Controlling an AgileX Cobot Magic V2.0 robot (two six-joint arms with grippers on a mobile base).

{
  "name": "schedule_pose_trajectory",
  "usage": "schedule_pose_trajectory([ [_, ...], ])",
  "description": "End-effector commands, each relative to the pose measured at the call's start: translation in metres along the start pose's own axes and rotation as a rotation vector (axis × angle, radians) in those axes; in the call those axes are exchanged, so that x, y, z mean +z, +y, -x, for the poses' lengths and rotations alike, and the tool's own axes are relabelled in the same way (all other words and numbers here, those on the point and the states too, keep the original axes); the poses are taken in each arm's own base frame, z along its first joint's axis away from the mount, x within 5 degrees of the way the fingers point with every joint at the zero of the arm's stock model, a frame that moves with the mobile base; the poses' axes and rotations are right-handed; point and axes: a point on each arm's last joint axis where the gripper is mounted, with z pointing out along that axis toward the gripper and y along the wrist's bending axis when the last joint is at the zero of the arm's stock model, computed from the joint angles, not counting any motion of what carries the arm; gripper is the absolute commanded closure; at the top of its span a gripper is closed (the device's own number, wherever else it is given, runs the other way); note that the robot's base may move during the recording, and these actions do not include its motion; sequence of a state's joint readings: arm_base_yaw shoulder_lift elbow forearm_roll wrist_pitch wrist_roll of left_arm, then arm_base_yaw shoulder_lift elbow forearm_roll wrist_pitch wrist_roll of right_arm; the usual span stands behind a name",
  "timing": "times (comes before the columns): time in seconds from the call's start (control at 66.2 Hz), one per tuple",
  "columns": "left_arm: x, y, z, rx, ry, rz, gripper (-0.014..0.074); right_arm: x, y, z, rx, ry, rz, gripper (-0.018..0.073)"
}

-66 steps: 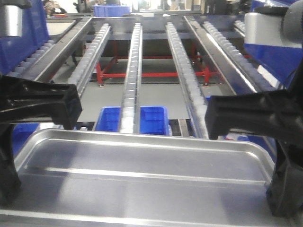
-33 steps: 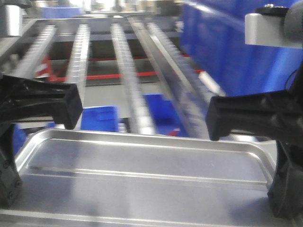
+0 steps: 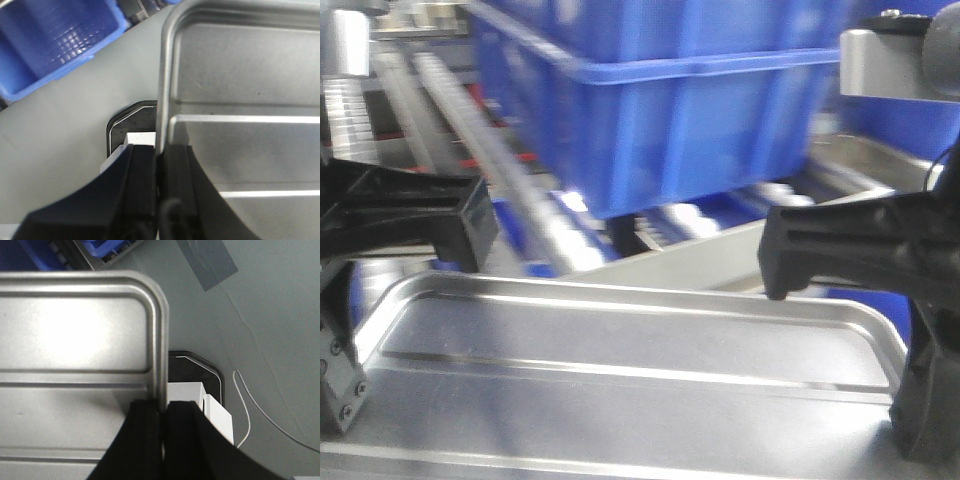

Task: Grab silver tray and stack on right shelf
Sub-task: 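Hold the tray with both grippers while the base turns away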

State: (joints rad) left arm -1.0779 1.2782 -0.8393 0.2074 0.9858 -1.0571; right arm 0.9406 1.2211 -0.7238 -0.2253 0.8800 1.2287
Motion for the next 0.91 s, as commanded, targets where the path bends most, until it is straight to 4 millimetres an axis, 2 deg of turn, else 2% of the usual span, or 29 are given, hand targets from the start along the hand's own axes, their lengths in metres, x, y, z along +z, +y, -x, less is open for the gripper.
schedule_pose_trajectory([
  [0.0,-0.0104,-0.0005,0.0035,0.009,-0.036,-0.019,0.0696,-0.0089,0.0014,0.0046,-0.016,-0.037,0.017,0.0495],
  [0.891,-0.0104,-0.0004,0.0034,0.009,-0.036,-0.018,0.0696,-0.0089,0.0002,0.0042,-0.016,-0.032,0.004,0.0495],
])
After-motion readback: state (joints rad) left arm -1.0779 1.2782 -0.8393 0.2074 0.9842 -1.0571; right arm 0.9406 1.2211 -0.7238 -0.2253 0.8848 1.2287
